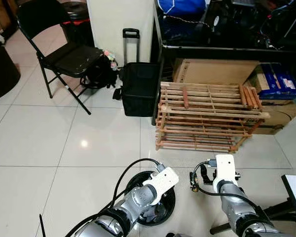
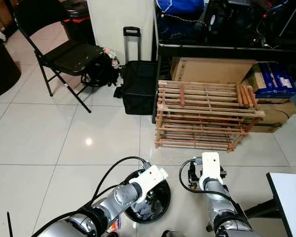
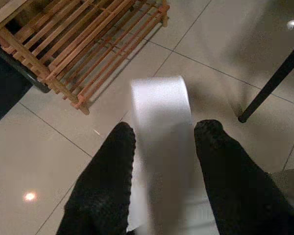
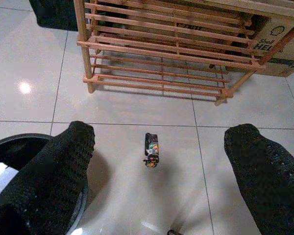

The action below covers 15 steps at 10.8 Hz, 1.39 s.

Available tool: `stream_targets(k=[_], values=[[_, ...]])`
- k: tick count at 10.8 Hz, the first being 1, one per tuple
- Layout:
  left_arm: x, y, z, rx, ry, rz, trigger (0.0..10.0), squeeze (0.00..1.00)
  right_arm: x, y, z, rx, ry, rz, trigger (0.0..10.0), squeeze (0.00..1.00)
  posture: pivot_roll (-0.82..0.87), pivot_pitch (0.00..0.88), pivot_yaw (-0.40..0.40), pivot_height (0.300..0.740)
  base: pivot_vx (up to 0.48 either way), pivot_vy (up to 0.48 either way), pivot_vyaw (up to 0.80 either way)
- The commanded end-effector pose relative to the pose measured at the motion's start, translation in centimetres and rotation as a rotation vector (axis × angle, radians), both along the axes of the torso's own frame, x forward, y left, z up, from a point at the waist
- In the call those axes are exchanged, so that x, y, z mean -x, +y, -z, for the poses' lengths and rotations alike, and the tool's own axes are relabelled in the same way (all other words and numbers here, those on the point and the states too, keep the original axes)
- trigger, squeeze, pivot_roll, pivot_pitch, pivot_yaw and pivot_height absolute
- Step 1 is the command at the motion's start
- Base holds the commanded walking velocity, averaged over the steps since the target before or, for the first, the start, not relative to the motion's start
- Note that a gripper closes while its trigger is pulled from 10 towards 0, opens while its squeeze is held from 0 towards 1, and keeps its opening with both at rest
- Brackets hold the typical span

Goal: Picking trash to rubbish bin

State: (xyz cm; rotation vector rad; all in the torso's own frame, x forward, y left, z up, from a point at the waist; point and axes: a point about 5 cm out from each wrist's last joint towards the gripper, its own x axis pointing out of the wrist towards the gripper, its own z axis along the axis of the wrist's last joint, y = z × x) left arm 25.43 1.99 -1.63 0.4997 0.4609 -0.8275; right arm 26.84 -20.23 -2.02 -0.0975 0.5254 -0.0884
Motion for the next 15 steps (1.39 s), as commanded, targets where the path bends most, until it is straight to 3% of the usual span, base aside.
stream_targets(k=[1, 5, 6, 9, 11, 12, 14, 15], values=[[-0.3, -2.2, -1.2, 0.031, -0.026, 0.061, 10.0, 1.0, -0.2, -0.1, -0.2, -0.005, -0.015, 0.002, 10.0, 0.0, -0.1, 0.08, -0.04, 0.74, 0.0, 0.0, 0.0], [-0.4, -2.2, -1.3, 0.046, -0.028, 0.046, 10.0, 1.0, -0.2, 0.0, -0.2, -0.009, -0.015, 0.0, 10.0, 0.0, -0.09, 0.078, -0.043, 0.74, 0.0, 0.0, 0.0], [-0.5, -2.2, -1.4, 0.046, -0.031, 0.044, 10.0, 0.0, -0.2, 0.0, -0.2, -0.01, -0.014, 0.0, 10.0, 0.0, -0.09, 0.079, -0.042, 0.74, 0.0, 0.0, 0.0], [-1.1, -0.5, -1.1, 0.048, -0.023, -0.056, 10.0, 0.0, -0.1, 0.4, -0.1, -0.016, -0.008, -0.005, 10.0, 0.0, -0.08, 0.081, -0.042, 0.74, 0.0, 0.0, 0.0], [-2.1, 1.8, -1.1, 0.109, -0.038, -0.27, 10.0, 0.0, -0.3, 0.7, -0.2, -0.033, -0.025, -0.008, 10.0, 0.0, -0.07, 0.083, -0.039, 0.74, 0.0, 0.0, 0.0], [-4.1, 7.1, -2.0, 0.158, -0.128, -0.514, 10.0, 0.0, -1.0, 1.4, -0.8, -0.063, -0.066, -0.038, 10.0, 0.0, -0.05, 0.081, -0.039, 0.74, 0.0, 0.0, 0.0], [-4.4, 11.6, -2.6, 0.171, -0.238, -0.699, 10.0, 0.0, -1.6, 2.3, -1.3, -0.088, -0.095, -0.076, 10.0, 0.0, -0.03, 0.073, -0.043, 0.74, 0.0, 0.0, 0.0], [-4.3, 12.8, -2.9, 0.184, -0.288, -0.745, 10.0, 0.0, -1.8, 2.6, -1.5, -0.096, -0.105, -0.09, 10.0, 0.0, -0.02, 0.072, -0.043, 0.74, 0.0, 0.0, 0.0]])
